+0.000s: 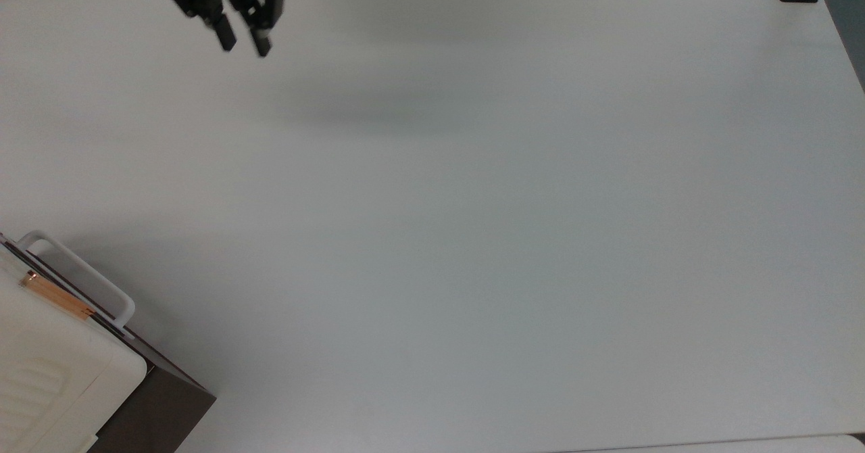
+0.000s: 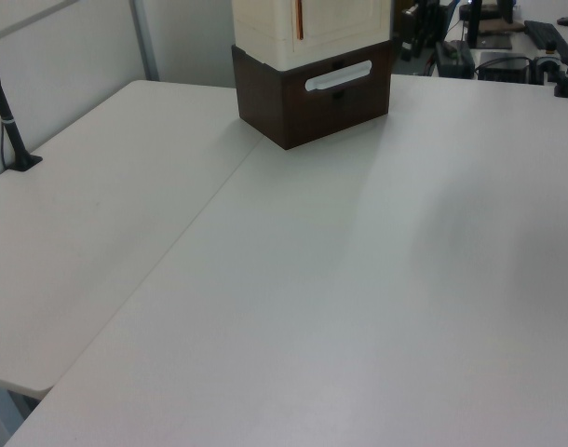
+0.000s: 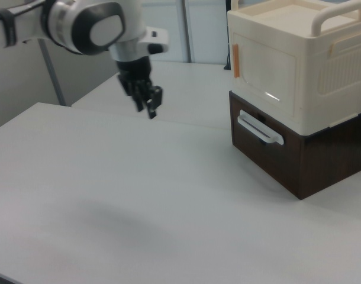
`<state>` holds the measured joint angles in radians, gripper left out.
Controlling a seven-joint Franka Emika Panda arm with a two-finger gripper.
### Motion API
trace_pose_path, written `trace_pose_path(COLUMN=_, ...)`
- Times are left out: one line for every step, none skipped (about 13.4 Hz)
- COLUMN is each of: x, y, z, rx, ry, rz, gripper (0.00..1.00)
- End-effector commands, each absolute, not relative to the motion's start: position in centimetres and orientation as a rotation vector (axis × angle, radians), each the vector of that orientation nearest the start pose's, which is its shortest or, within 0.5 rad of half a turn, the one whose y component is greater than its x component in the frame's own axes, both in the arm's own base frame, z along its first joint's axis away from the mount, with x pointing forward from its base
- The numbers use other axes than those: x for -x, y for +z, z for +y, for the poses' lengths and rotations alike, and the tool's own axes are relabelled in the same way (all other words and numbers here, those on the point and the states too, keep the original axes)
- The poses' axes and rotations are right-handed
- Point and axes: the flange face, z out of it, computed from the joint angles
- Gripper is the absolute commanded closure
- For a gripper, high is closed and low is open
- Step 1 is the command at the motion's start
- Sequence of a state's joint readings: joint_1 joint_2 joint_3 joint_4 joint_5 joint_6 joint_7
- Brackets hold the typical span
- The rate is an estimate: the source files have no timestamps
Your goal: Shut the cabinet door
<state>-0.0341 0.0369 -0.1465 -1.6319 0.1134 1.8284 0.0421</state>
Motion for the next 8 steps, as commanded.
trace_pose_path(x=-54.52, y=59.29, z=-8.39, rx=3.046, ry=-0.141, rz=0.307, gripper=0.0)
trace_pose_path(x=-54.2, y=59.41, z=-8.38, rx=3.071, ry=-0.119, rz=0.286, gripper=0.0)
trace_pose_path(x=-54.1, y=59.28, z=-8.11, rx=3.084, ry=-0.097, rz=0.26, gripper=0.0)
trace_pose_path(x=-54.22, y=59.27, z=-7.56, rx=3.089, ry=-0.096, rz=0.234, gripper=0.0)
trace_pose_path(x=-54.33, y=59.32, z=-7.56, rx=3.099, ry=-0.098, rz=0.225, gripper=0.0)
trace_pose_path(x=-54.34, y=59.39, z=-7.55, rx=3.107, ry=-0.1, rz=0.224, gripper=0.0)
trace_pose_path(x=-54.22, y=59.43, z=-7.8, rx=3.106, ry=-0.095, rz=0.229, gripper=0.0)
trace_pose_path(x=-54.21, y=59.57, z=-8.04, rx=3.104, ry=-0.1, rz=0.236, gripper=0.0)
